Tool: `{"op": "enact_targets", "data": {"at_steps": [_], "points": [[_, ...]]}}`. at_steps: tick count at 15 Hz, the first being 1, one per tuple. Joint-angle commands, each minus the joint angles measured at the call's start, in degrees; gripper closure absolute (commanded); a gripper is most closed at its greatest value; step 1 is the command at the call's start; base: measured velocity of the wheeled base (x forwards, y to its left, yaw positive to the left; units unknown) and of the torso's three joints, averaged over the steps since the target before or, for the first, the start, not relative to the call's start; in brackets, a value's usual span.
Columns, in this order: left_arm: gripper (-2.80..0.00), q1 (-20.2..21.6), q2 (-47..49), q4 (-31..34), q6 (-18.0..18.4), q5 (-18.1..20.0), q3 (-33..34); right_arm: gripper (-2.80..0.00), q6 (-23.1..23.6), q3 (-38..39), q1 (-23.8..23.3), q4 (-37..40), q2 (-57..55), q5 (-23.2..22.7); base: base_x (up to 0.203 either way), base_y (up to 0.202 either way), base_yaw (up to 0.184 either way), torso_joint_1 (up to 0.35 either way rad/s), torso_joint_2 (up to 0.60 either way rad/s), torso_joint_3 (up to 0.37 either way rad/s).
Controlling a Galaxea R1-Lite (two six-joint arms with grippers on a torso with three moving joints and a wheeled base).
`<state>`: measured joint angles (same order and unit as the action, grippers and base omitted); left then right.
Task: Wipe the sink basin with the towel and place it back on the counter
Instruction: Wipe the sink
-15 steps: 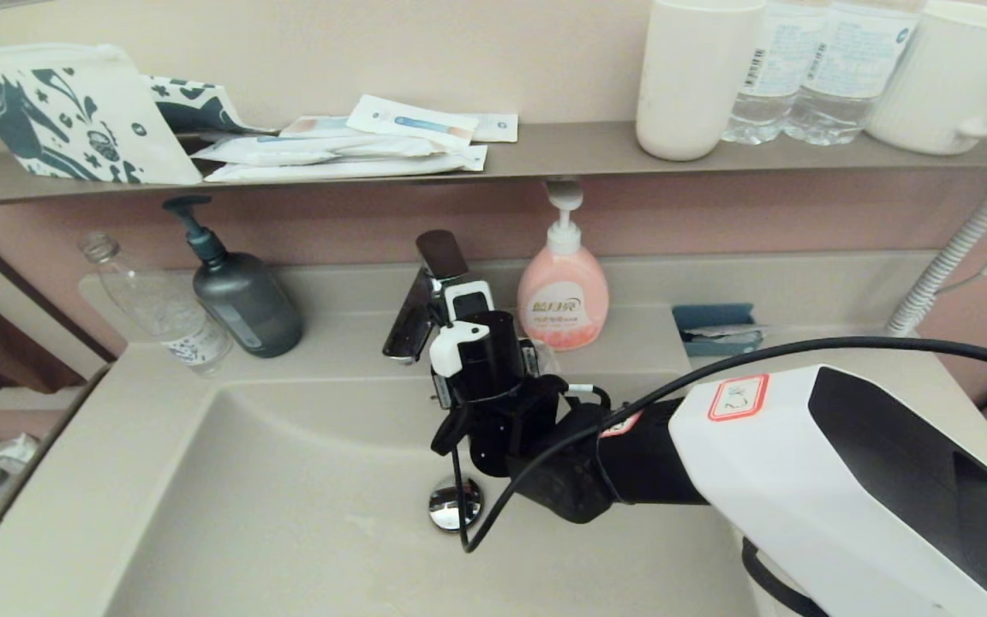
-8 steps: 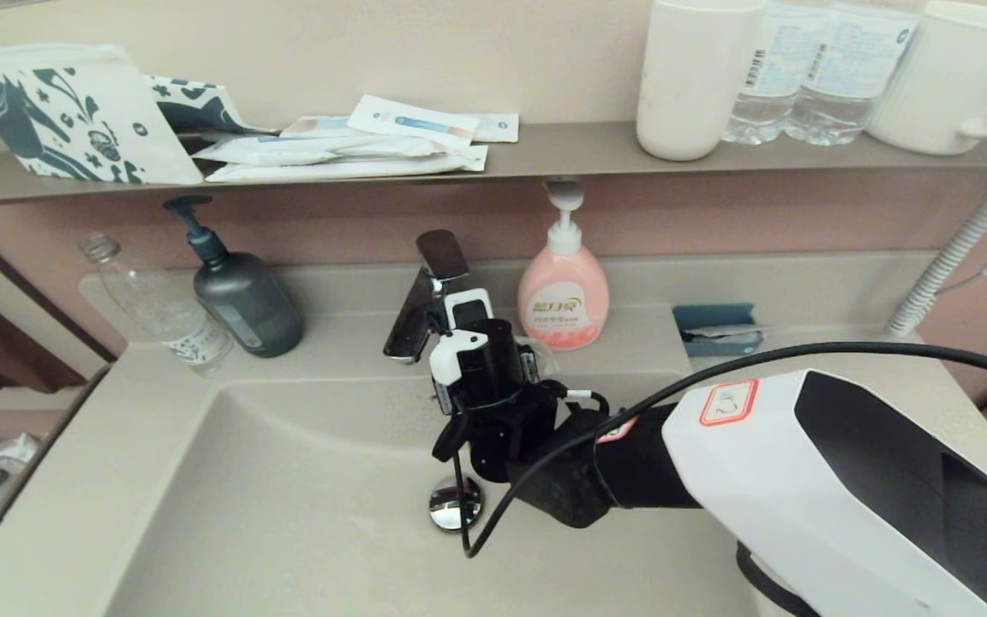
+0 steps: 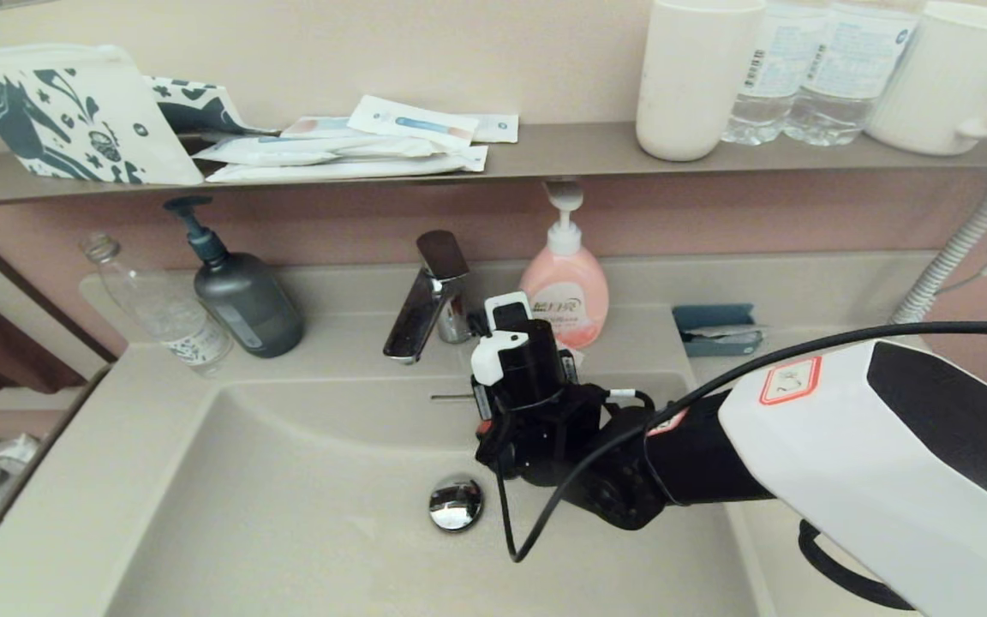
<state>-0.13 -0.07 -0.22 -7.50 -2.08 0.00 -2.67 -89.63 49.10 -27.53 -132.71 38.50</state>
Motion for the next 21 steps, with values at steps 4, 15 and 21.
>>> {"op": "enact_targets", "data": {"at_steps": [4,15,21], "points": [[0.00,0.04,0.07,-0.04,-0.06,-0.02,0.00,0.00,-1.53,7.36,-1.62,0.04,5.07,0.17,0.000,0.000,0.000,0.000,0.00,0.000],[0.00,0.05,0.07,0.04,-0.06,-0.02,0.00,0.00,-4.19,20.97,-9.09,0.01,17.21,0.17,0.000,0.000,0.000,0.000,0.00,0.000],[0.00,-0.03,0.07,0.04,-0.06,-0.02,0.00,0.00,-4.70,23.65,-3.33,0.05,15.56,0.00,0.000,0.000,0.000,0.000,0.00,0.000]]}}
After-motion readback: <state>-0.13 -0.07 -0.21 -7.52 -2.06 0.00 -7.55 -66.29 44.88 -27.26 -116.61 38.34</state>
